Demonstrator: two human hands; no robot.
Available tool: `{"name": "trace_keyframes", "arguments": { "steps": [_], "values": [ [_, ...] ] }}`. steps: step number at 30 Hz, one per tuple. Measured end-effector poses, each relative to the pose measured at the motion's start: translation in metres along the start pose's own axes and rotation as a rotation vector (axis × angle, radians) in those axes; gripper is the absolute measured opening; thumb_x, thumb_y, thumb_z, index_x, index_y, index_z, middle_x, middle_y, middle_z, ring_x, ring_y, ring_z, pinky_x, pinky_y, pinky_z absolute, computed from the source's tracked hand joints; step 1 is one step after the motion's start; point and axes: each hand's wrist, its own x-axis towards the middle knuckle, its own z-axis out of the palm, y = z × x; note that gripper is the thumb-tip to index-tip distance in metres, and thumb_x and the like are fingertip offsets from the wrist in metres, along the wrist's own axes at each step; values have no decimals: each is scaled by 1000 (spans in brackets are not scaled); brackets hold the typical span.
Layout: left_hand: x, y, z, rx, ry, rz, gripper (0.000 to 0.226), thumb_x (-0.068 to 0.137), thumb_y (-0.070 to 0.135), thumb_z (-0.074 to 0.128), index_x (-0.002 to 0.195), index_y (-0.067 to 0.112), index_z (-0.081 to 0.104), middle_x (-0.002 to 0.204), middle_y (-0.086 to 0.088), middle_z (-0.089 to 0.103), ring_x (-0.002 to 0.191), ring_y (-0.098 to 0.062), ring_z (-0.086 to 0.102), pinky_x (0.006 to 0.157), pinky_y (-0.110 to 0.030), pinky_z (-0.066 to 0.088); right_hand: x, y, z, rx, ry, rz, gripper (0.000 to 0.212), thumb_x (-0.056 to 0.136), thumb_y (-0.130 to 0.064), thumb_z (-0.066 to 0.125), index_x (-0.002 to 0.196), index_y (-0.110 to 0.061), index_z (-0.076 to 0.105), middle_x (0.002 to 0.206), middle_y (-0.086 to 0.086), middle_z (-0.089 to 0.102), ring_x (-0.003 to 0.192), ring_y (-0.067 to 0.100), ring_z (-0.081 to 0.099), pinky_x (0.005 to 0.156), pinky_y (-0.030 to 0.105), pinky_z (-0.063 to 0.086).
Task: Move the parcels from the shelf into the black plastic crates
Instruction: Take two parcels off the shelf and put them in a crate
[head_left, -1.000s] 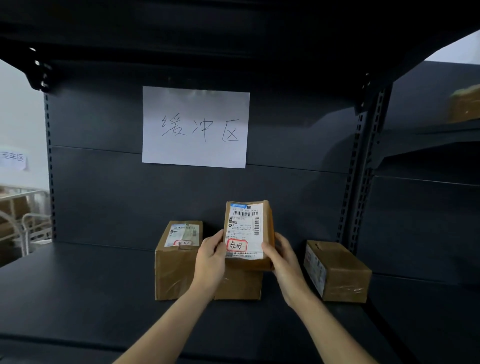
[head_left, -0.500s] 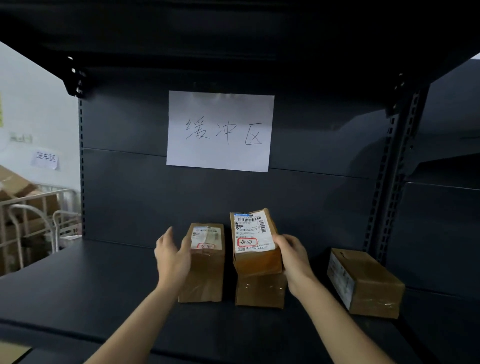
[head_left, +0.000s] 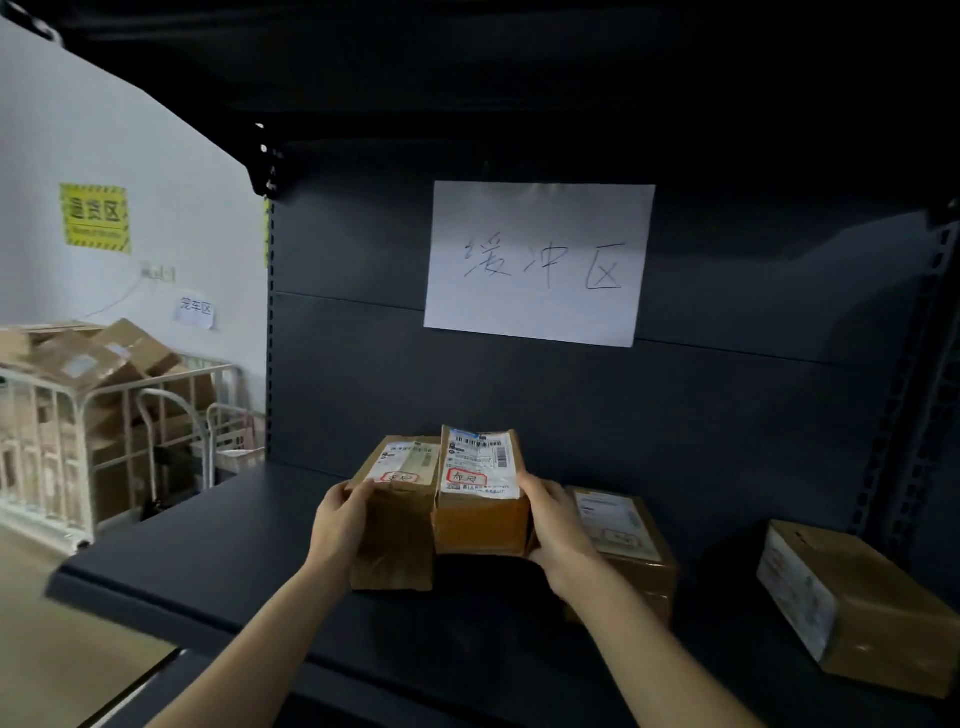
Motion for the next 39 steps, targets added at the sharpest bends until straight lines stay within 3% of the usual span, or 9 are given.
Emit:
{"name": "trace_keyframes", "arguments": {
  "steps": [8, 11, 14, 20, 22, 26, 29, 32, 39],
  "values": [
    [33, -4, -50, 16, -16, -37, 29, 91, 39, 52, 109, 17, 54, 96, 0, 59, 86, -14, 57, 62, -27, 43, 24, 40, 43, 87, -19, 52, 30, 92, -39, 52, 116, -22, 50, 106, 7, 63, 95, 23, 62, 81, 41, 54],
    [53, -4, -50, -59, -124, -177, 35, 90, 41, 52, 114, 17, 55, 113, -9, 62, 104, -27, 59, 85, -42, 50, 31, 49, 50, 102, -13, 57, 27, 92, -38, 50, 114, -23, 52, 106, 7, 64, 95, 23, 61, 80, 40, 53],
    [66, -13, -53, -153, -188, -251, 40, 84, 49, 57, 114, 24, 54, 121, -11, 58, 116, -31, 53, 105, -51, 37, 36, 53, 56, 130, -18, 50, 23, 95, -37, 47, 114, -26, 54, 105, 5, 65, 95, 22, 62, 75, 37, 53],
    [70, -7, -41, -94, -186, -231, 41, 97, 25, 43, 132, 3, 46, 135, -22, 48, 126, -38, 45, 106, -46, 36, 43, 53, 57, 114, -9, -29, 29, 94, -39, 47, 121, -28, 52, 111, 3, 64, 101, 21, 61, 93, 44, 50],
    [72, -6, -44, -215, -180, -221, 42, 99, 16, 36, 135, -5, 39, 140, -27, 42, 130, -40, 40, 108, -46, 35, 41, 52, 60, 108, -33, -54, 33, 94, -39, 48, 124, -26, 52, 114, 4, 64, 104, 22, 60, 98, 47, 47],
    [55, 5, -55, -174, -72, -226, 39, 98, 16, 38, 133, -2, 42, 135, -21, 48, 126, -37, 44, 109, -46, 34, 35, 48, 69, 101, -99, -107, 36, 92, -41, 50, 125, -26, 52, 113, 1, 65, 105, 20, 61, 99, 46, 46],
    [25, 6, -83, -236, -18, -123, 29, 94, 22, 47, 120, 11, 53, 118, -12, 58, 110, -28, 54, 99, -43, 43, 24, 47, 79, 108, -168, -122, 34, 92, -41, 50, 124, -28, 52, 110, -3, 65, 102, 16, 61, 91, 41, 51],
    [7, 4, -110, -177, 14, -37, 22, 88, 33, 55, 106, 22, 61, 101, 0, 67, 92, -17, 63, 71, -30, 49, 9, 47, 89, 101, -258, -114, 34, 91, -44, 50, 123, -34, 50, 111, -6, 63, 100, 12, 59, 79, 31, 50],
    [-51, 2, -166, -96, -6, 109, 27, 81, 36, 62, 107, 30, 64, 97, 11, 73, 85, -3, 69, 58, -13, 52, -17, 55, 114, 119, -432, -153, 32, 92, -40, 49, 125, -36, 49, 109, -11, 64, 102, 7, 59, 85, 30, 46]
  ]
}}
